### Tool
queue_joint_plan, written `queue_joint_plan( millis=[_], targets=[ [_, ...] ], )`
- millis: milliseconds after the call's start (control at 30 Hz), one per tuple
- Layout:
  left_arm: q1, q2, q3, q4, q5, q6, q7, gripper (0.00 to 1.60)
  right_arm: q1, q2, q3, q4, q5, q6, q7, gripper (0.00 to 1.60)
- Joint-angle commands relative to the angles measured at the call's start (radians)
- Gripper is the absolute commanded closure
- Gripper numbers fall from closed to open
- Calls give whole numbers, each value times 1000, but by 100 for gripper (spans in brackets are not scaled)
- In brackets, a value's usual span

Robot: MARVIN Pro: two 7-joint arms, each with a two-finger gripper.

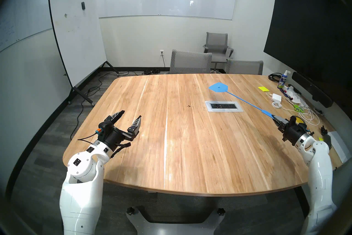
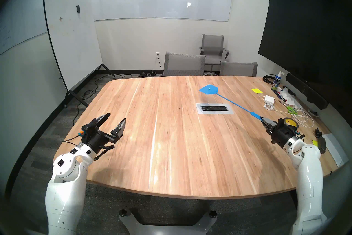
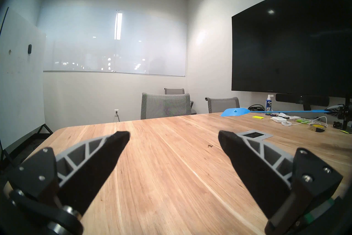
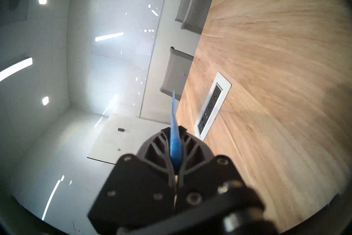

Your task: Swat a bug on table

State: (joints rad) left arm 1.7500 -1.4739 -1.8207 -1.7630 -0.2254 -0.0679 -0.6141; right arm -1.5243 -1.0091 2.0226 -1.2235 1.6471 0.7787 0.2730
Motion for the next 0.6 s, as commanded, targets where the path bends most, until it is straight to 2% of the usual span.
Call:
queue_joint_plan(
  millis=[0, 567],
  targets=[
    [-6, -1, 2, -23, 0, 1, 1, 0, 5, -13, 45, -20, 55, 14, -5, 160],
    [-7, -6, -1, -23, 4, 2, -4, 0, 8, -76, 92, -33, 95, 23, -33, 160]
  ],
)
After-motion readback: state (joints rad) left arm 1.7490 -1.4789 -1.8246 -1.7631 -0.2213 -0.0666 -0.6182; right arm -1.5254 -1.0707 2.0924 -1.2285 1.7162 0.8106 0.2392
